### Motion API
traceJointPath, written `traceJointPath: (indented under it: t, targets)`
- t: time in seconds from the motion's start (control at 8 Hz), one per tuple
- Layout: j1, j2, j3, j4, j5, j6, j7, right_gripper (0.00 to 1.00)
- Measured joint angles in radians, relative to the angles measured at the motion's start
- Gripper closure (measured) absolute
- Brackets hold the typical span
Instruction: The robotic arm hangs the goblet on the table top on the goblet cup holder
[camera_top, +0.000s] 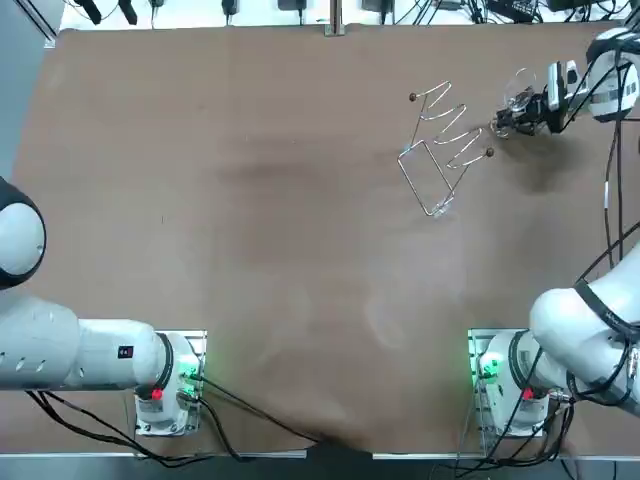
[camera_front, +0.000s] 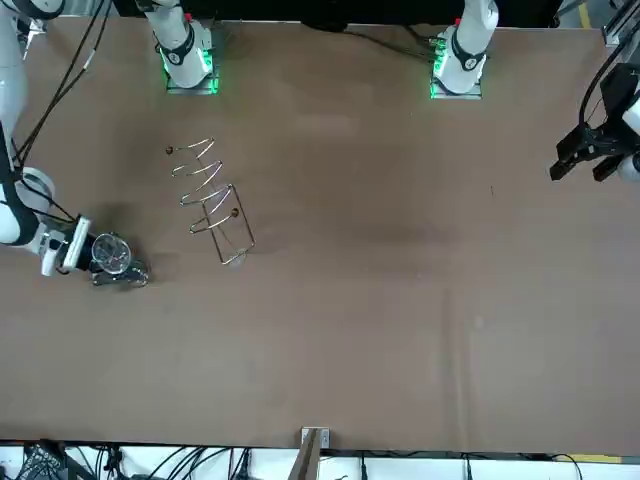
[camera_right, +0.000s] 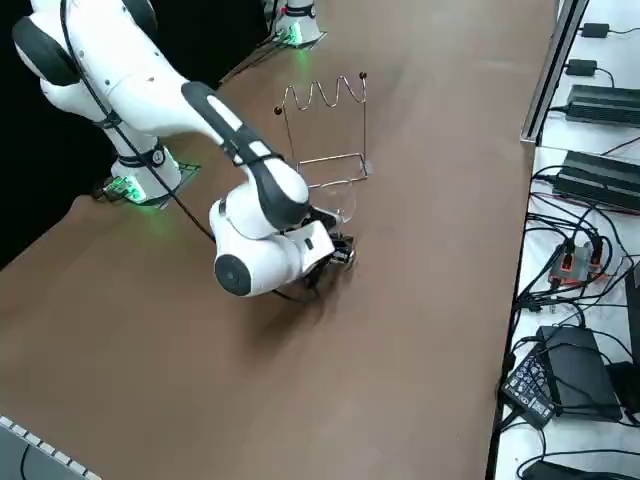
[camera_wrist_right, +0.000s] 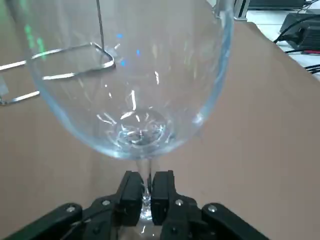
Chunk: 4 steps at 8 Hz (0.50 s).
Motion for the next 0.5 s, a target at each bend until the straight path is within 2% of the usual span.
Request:
traceJointPath:
  t: [0.5]
  targets:
    - [0.030,-0.057,0.004,0.071,-0.133,0.042,0.025,0.87]
